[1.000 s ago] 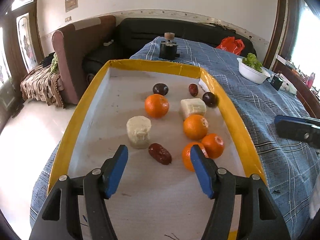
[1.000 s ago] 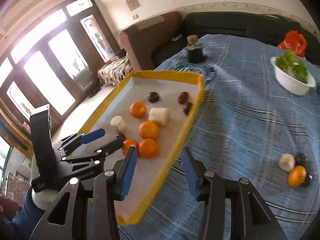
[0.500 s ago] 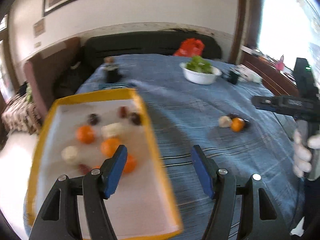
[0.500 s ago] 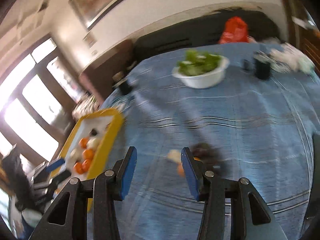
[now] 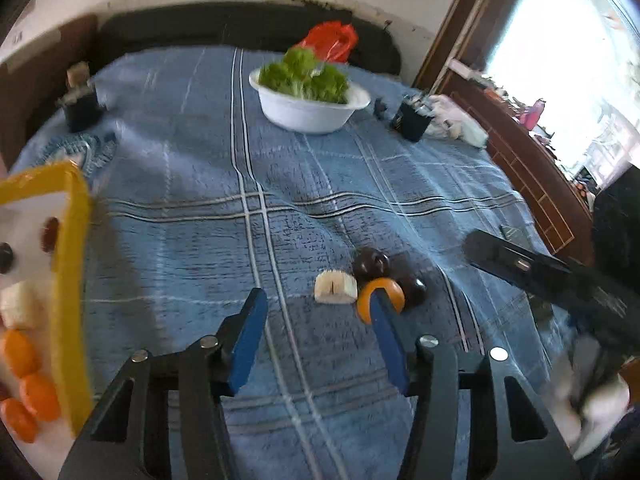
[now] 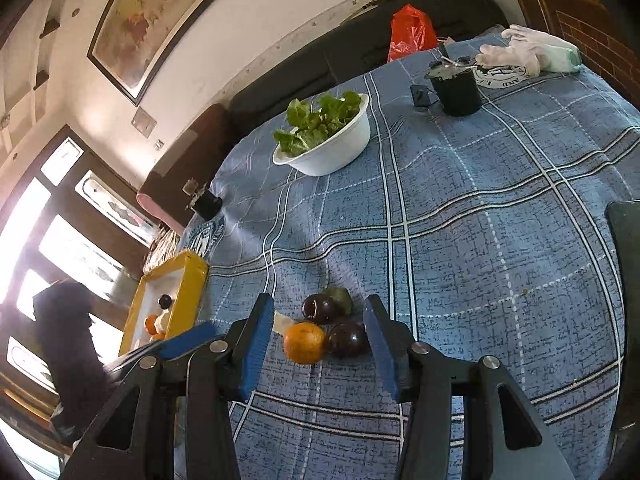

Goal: Organize fruits
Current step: 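Move both open tools back to the remaining loose fruit, then grasp the white yam piece with the left tool while the right tool grasps a mandarin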

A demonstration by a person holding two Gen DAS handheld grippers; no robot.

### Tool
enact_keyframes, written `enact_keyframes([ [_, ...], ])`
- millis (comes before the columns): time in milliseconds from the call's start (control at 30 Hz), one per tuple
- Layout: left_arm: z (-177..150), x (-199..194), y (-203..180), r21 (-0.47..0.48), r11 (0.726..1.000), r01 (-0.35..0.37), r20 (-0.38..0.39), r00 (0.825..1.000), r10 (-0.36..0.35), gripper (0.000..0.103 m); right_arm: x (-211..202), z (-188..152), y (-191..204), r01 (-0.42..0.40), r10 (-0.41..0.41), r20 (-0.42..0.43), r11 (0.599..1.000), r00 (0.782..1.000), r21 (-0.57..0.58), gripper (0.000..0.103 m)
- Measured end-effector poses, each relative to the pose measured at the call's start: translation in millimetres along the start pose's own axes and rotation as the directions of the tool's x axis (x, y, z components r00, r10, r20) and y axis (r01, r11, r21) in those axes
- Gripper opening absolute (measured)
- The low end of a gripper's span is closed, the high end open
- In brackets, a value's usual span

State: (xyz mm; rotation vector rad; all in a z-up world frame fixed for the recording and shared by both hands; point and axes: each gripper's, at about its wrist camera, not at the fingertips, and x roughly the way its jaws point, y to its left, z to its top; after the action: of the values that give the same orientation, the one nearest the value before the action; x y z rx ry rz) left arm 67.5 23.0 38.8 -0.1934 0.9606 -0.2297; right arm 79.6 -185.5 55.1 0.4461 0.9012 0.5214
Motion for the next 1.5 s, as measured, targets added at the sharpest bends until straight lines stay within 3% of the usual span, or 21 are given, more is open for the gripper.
enact_keyframes([
  [67,3,13,-3,-0.014,1.0,0.016,-0.02,1.0,-0.016,0.046,-1,1,-2,-0.007,0.007,0.003,1.0,1.0,0.009,0.052],
  [200,5,31,-5,-0.024,1.0,-0.017,-0.034,0.999,0.016,0.042,-4,0,-2,-0.017,0.017,0.007,1.0,1.0,0.012,0.052],
  [333,4,37,-1,-0.042,0.999,0.033,-0.015,0.999,-0.034,0.041,-6,-2,2,-0.018,0.018,0.011,1.0,1.0,-0.007,0.052],
  [400,0,35,-2,-0.025,0.996,0.083,0.005,0.997,-0.083,0.027,-5,-2,4,-0.014,0.015,0.01,1.0,1.0,-0.02,0.052],
  [600,-13,22,9,-0.032,0.994,0.103,0.019,0.995,-0.103,0.026,4,-9,16,0.001,-0.003,-0.012,0.996,1.0,-0.094,0.052],
  [800,-28,-6,26,-0.024,1.0,-0.006,0.102,0.995,0.008,0.026,18,-24,43,0.019,-0.03,-0.038,0.969,0.999,-0.247,0.052],
  [1033,-31,-3,23,0.035,0.997,-0.071,0.129,0.989,0.066,0.026,39,-42,57,0.075,-0.115,-0.086,0.923,0.99,-0.377,0.05],
  [1367,-35,3,28,0.051,0.998,-0.039,0.093,0.995,0.034,0.027,55,-64,63,0.099,-0.227,-0.187,0.848,0.956,-0.521,0.05],
  [1433,-35,4,28,0.051,0.998,-0.033,0.087,0.996,0.029,0.027,56,-64,60,0.108,-0.233,-0.187,0.852,0.954,-0.513,0.05],
  [1500,-35,5,27,0.055,0.998,-0.038,0.087,0.996,0.034,0.028,57,-64,59,0.107,-0.236,-0.194,0.853,0.952,-0.51,0.044],
])
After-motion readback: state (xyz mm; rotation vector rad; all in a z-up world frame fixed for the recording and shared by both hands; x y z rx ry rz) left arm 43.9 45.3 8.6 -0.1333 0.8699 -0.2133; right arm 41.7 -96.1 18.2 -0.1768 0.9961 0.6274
